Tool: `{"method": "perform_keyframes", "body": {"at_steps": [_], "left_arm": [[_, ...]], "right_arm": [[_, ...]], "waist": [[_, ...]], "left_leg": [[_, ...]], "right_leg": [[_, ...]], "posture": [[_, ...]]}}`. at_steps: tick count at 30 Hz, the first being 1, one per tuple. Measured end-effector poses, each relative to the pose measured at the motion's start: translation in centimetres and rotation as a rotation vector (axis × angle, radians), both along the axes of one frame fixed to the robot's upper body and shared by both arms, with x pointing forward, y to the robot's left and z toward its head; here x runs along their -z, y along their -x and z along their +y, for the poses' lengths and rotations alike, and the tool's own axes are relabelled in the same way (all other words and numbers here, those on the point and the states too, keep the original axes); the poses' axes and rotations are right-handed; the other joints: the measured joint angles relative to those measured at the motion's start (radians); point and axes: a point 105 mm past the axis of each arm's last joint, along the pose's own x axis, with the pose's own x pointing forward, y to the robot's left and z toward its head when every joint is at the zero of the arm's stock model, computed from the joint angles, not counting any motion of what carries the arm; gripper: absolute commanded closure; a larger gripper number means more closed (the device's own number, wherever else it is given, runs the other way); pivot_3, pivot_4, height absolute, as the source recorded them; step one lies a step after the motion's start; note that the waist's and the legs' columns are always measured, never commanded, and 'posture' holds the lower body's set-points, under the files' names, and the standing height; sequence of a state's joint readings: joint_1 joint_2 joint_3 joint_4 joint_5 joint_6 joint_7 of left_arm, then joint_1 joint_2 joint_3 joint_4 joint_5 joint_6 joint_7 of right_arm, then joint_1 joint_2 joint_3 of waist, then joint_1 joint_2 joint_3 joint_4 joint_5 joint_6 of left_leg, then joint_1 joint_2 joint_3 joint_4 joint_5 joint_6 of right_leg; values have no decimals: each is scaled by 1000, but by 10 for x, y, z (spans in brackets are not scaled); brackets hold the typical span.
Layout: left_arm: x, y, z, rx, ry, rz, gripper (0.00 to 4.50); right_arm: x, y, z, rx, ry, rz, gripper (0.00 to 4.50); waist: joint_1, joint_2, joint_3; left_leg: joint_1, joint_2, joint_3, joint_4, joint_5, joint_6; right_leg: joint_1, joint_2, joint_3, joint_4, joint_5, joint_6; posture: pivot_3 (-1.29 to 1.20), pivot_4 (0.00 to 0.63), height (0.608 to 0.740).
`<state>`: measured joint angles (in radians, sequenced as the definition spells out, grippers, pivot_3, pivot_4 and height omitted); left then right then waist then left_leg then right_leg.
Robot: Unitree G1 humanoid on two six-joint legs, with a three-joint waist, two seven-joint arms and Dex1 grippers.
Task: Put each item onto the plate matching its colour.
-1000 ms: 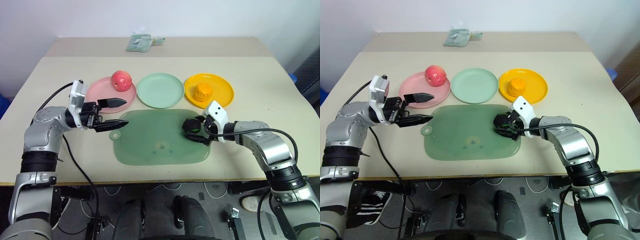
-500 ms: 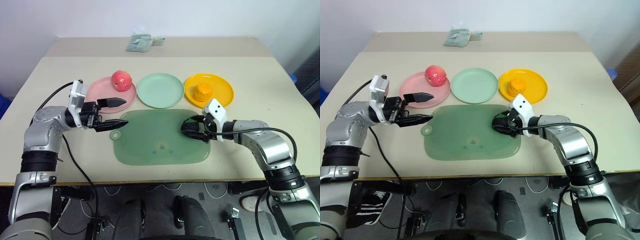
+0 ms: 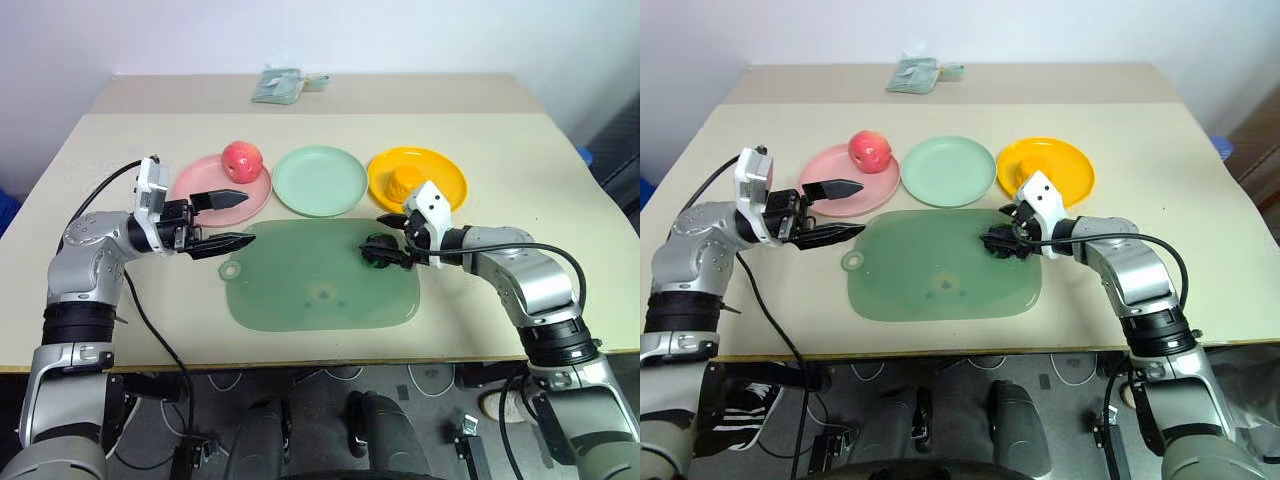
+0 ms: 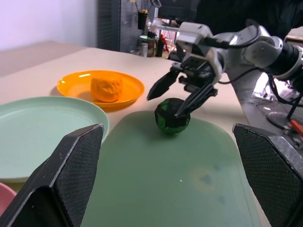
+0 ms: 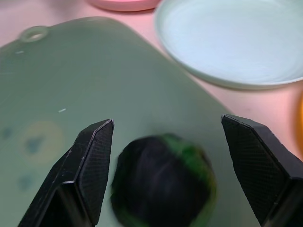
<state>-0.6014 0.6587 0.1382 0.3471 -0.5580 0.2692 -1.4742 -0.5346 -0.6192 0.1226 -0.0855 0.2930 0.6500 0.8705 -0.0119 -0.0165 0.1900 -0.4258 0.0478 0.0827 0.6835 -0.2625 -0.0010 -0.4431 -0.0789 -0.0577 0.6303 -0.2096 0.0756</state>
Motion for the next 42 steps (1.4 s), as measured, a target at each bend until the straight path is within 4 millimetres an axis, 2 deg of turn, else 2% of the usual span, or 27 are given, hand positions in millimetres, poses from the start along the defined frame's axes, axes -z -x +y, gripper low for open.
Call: {"method": "perform_keyframes", "body": {"at_steps": [5,12,15,16,21,24,27,30,32,35,37,42], "left_arm": [[-1,0,-1,2,-1,1,0],[-2,0,-2,4,-1,6,0],[-2,0,-2,2,0,12,0],[-2,0,-3,2,-1,10,0],[-5,2,-5,10,-2,10,0],[-6,2,-6,12,1,8,0],[-7,2,-6,11,6,6,0],[-8,0,-6,-7,13,3,0],[-8,-1,-7,-16,20,-4,0],[-6,-13,-1,-105,8,-2,0],[-3,-28,9,-227,-25,-18,0],[-1,-45,22,-391,-45,-46,0]], "right_arm": [[18,5,-6,9,72,40,796],[22,2,-6,16,95,18,796],[25,2,-1,15,82,25,1633],[25,2,-1,14,79,25,2078],[24,2,1,12,59,27,2078],[14,3,8,8,-39,42,2078],[-10,-2,19,0,-129,-5,2078],[-36,-21,25,49,-159,-117,2078],[-46,-36,28,100,-169,-170,2078],[-46,-64,40,170,-151,-232,2078],[-42,-78,57,191,-148,-252,2078],[-43,-107,91,256,-210,-256,2078]], "waist": [[0,0,0],[0,0,0],[0,0,0],[0,0,0],[0,0,0],[1,0,0],[-2,0,0],[-2,0,0],[-2,0,0],[-4,0,0],[-5,0,0],[-7,0,0]], "left_leg": [[0,0,0,0,0,0],[0,0,0,0,0,0],[0,0,0,0,0,0],[0,0,0,0,0,0],[0,0,0,0,0,0],[0,0,0,0,0,0],[0,0,0,0,0,0],[0,0,0,0,0,0],[0,0,0,0,0,0],[0,0,1,0,0,0],[0,0,1,0,0,0],[-1,0,1,-1,0,0]], "right_leg": [[0,0,0,0,0,0],[0,0,0,0,0,0],[0,0,0,0,0,0],[0,0,0,0,0,0],[0,0,0,0,0,0],[0,0,0,0,0,0],[0,0,0,0,0,0],[0,0,0,0,0,0],[0,0,0,0,0,0],[0,0,0,0,0,0],[-1,0,0,0,0,0],[-1,0,0,0,0,0]], "posture": [[0,150,740],[0,150,740],[0,150,740],[0,150,740],[0,150,740],[0,150,740],[0,150,740],[0,150,740],[0,150,740],[0,150,740],[0,150,740],[0,150,740]]}}
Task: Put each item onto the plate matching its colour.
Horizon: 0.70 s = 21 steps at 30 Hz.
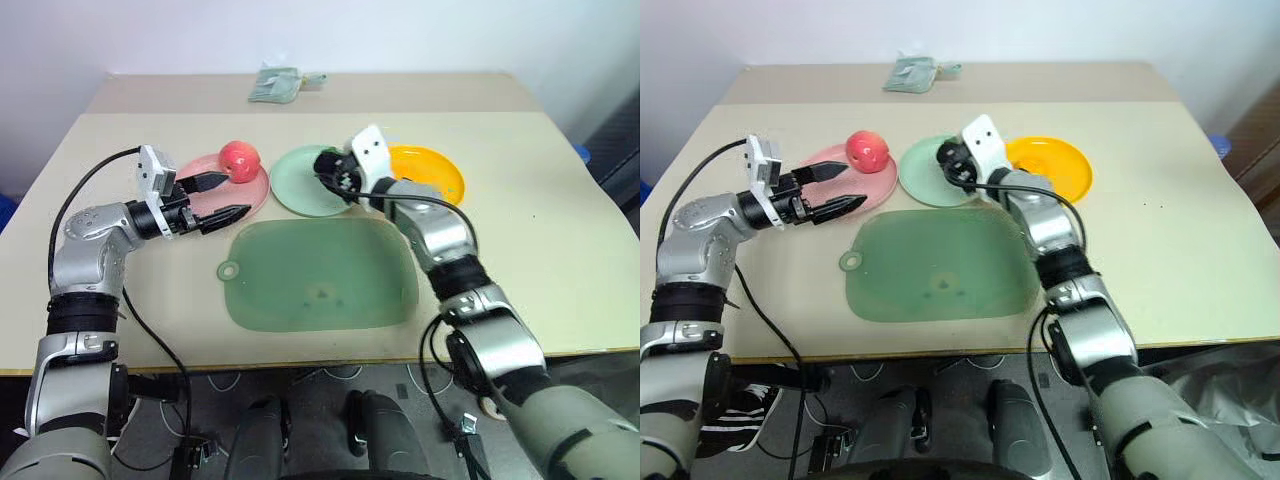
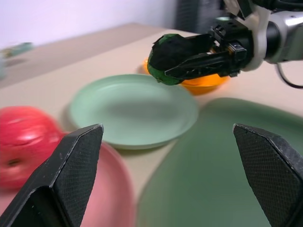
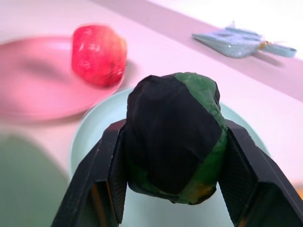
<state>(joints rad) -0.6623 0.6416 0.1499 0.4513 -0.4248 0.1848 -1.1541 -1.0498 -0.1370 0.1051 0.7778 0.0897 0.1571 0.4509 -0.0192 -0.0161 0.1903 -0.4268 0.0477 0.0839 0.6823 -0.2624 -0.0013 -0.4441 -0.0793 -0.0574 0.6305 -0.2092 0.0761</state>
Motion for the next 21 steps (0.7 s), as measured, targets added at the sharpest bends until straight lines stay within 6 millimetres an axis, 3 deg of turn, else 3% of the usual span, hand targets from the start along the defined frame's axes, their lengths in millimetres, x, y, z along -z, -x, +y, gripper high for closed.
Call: {"method": "perform_keyframes", "body": {"at_steps": [1,4,5,9,13,17,21], "left_arm": [[-1,-1,1,-8,2,-4,0],[-3,0,3,-26,3,-23,0],[-4,1,2,-24,2,-26,0],[-2,5,3,-23,-3,-32,0],[-1,11,4,-2,14,-34,0],[-13,26,-2,93,60,-56,0],[-13,40,-6,187,91,-6,0]], "right_arm": [[-2,-2,2,4,-7,-4,2078],[0,-7,3,12,-29,4,1312],[2,-7,3,3,-31,9,799],[1,-1,1,-52,-74,-8,799],[-5,10,-17,-101,-171,-31,799],[-1,42,-42,-190,-164,-36,799],[-3,94,-67,-338,-116,-48,799]], "waist": [[3,0,0],[7,0,0],[5,0,0],[1,0,0],[2,0,0],[5,0,0],[6,0,0]], "left_leg": [[0,0,0,0,0,0],[0,0,0,0,0,0],[0,0,0,0,0,0],[0,0,0,0,0,0],[0,0,-1,0,0,-1],[0,0,-1,0,0,0],[1,0,-1,0,0,0]], "right_leg": [[0,0,0,0,0,0],[0,-1,0,0,0,0],[0,-1,0,0,0,0],[0,0,0,1,0,0],[0,-1,0,1,0,0],[1,-1,0,0,0,0],[1,0,0,1,0,0]], "posture": [[0,150,740],[0,150,740],[0,150,740],[0,150,740],[0,150,740],[0,150,740],[0,150,740]]}}
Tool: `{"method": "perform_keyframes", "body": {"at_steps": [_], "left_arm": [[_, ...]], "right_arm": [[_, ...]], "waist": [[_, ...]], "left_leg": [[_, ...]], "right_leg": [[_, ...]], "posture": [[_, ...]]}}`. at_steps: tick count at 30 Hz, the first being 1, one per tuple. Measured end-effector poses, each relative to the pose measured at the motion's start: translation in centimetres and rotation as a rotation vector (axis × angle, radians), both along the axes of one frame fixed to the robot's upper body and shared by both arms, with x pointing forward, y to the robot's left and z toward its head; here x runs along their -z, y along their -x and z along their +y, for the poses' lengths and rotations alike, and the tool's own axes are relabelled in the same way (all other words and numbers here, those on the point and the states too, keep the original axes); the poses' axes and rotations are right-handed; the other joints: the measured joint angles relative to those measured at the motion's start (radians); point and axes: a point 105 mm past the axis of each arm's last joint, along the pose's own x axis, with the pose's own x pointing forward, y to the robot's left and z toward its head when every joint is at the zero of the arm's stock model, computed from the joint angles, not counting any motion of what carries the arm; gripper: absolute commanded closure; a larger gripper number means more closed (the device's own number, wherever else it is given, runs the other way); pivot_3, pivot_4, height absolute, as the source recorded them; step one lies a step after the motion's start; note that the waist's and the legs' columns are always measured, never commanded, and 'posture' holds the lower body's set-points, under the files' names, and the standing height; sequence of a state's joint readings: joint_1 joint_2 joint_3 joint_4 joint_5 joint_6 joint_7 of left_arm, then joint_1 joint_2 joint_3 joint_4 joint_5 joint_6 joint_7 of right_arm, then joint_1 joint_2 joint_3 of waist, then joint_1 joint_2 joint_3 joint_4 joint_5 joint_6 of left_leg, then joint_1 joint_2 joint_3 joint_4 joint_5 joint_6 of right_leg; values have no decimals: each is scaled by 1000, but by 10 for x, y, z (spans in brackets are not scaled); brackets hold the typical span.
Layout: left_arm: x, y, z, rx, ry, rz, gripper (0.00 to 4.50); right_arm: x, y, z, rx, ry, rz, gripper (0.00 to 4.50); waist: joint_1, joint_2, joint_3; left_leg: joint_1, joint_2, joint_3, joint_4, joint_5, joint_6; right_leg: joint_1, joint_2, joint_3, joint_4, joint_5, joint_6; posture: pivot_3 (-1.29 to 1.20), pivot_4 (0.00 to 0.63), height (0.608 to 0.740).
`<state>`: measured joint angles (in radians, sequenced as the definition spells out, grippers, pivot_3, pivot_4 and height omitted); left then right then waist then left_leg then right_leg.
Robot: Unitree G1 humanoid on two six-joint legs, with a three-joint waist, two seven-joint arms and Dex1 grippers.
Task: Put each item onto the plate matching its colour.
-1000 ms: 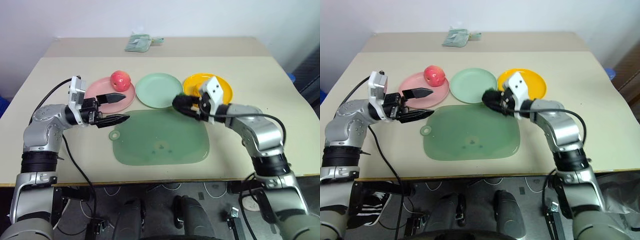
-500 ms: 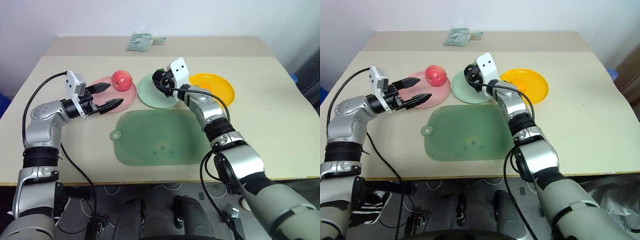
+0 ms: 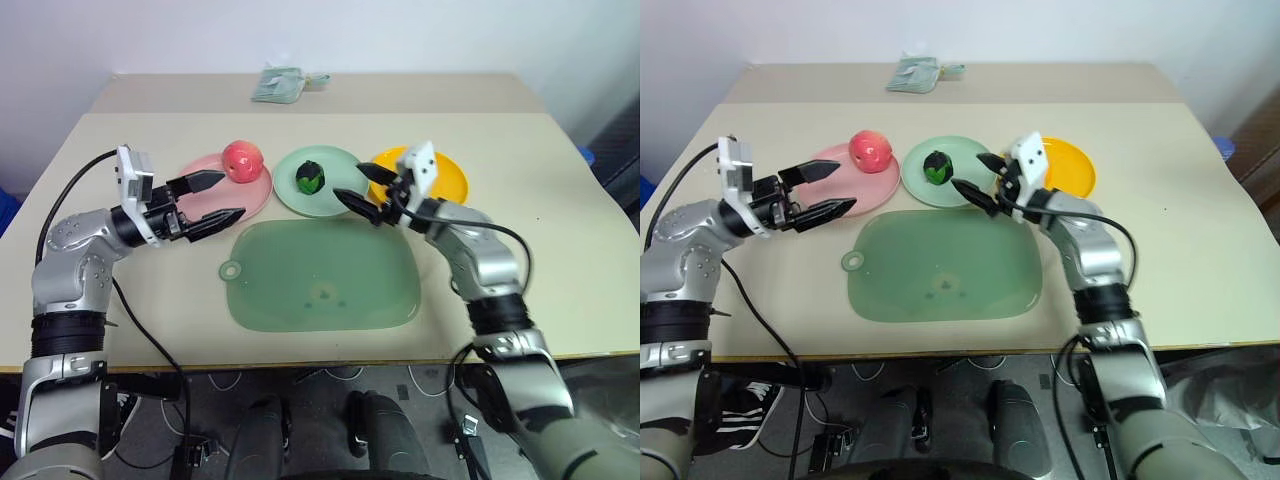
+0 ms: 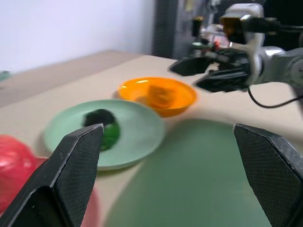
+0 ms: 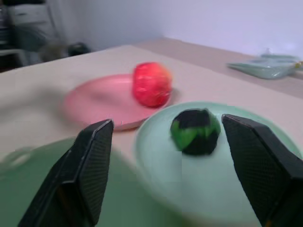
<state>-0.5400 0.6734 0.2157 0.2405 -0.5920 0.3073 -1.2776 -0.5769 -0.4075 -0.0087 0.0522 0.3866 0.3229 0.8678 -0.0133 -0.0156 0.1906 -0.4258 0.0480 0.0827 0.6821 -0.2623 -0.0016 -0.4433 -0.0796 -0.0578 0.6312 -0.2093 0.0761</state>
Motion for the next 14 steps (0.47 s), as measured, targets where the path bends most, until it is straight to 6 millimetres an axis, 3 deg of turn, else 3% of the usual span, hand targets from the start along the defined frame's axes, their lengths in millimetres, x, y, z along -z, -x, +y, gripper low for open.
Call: {"method": "perform_keyframes", "body": {"at_steps": [2,6,14], "left_arm": [[0,5,-3,47,25,31,0],[1,7,-8,107,54,52,0],[21,2,-31,200,56,104,0]], "right_arm": [[0,26,-17,-46,42,-3,799],[8,52,-53,-29,129,80,799],[20,76,-67,26,190,151,799]], "waist": [[3,0,0],[3,-1,0],[3,-1,0]], "left_leg": [[0,0,0,0,0,0],[2,0,0,1,0,0],[1,0,0,1,0,0]], "right_leg": [[1,0,0,0,0,0],[2,0,0,-2,-2,-3],[1,0,0,-2,-1,-1]], "posture": [[0,150,740],[0,150,740],[0,150,740]]}}
